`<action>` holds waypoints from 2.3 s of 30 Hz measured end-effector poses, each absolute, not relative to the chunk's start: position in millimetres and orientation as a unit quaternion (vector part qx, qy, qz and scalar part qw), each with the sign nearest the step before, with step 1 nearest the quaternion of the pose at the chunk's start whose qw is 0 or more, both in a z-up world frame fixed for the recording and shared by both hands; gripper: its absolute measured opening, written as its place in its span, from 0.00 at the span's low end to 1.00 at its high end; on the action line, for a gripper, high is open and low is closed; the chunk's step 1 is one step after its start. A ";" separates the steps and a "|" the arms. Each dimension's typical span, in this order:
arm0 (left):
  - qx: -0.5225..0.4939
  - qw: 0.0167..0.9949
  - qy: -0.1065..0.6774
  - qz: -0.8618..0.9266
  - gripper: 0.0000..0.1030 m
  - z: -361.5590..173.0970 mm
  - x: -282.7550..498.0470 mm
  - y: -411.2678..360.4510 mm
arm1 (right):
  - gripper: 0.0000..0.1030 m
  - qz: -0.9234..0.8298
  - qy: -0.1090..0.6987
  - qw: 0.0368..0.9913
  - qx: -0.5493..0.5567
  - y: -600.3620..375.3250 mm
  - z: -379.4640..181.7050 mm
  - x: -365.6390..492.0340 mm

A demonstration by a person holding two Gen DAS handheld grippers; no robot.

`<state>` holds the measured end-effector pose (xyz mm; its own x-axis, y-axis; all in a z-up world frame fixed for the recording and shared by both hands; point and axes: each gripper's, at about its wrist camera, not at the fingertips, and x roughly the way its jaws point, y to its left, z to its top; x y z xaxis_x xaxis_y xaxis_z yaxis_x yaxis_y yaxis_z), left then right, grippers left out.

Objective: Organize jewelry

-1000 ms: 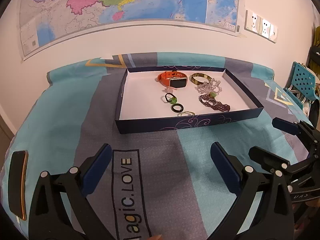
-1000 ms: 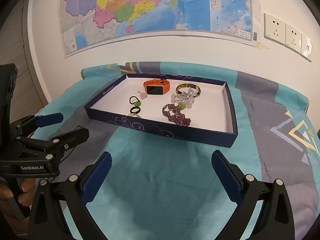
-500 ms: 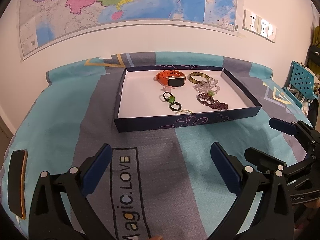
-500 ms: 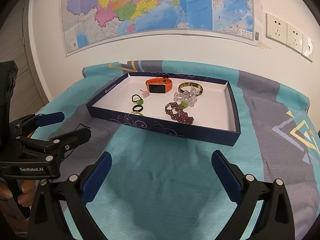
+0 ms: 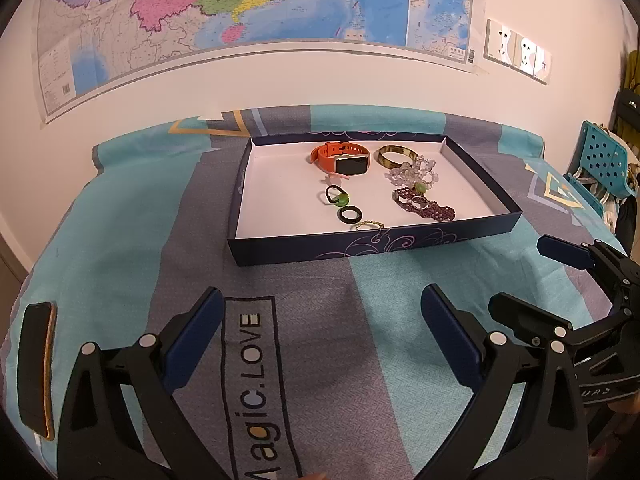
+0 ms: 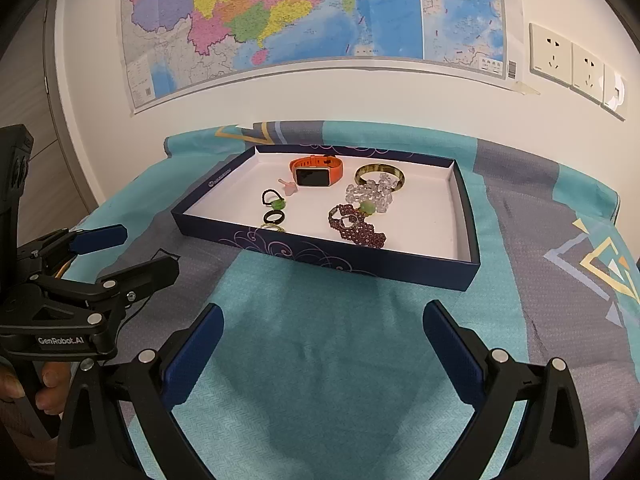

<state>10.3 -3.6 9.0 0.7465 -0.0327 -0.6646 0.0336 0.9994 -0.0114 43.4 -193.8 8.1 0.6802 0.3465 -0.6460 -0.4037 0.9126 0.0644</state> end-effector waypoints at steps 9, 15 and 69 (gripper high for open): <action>0.002 0.934 0.358 -0.019 0.94 8.6 11.0 -4.1 | 0.94 0.206 0.346 0.915 -0.040 -194.0 7.7 43.7; 0.002 0.933 0.358 -0.020 0.94 7.7 11.3 -4.6 | 0.94 0.206 0.347 0.914 -0.038 -194.0 7.5 43.9; 0.006 0.930 0.368 -0.025 0.94 1.2 12.9 -8.3 | 0.94 0.204 0.356 0.911 -0.034 -196.5 2.7 47.7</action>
<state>12.9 -8.3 1.2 0.7282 -0.0414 -0.6841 0.0500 0.9987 -0.0073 47.7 -196.5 2.7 0.6638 0.3472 -0.6624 -0.3961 0.9145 0.0824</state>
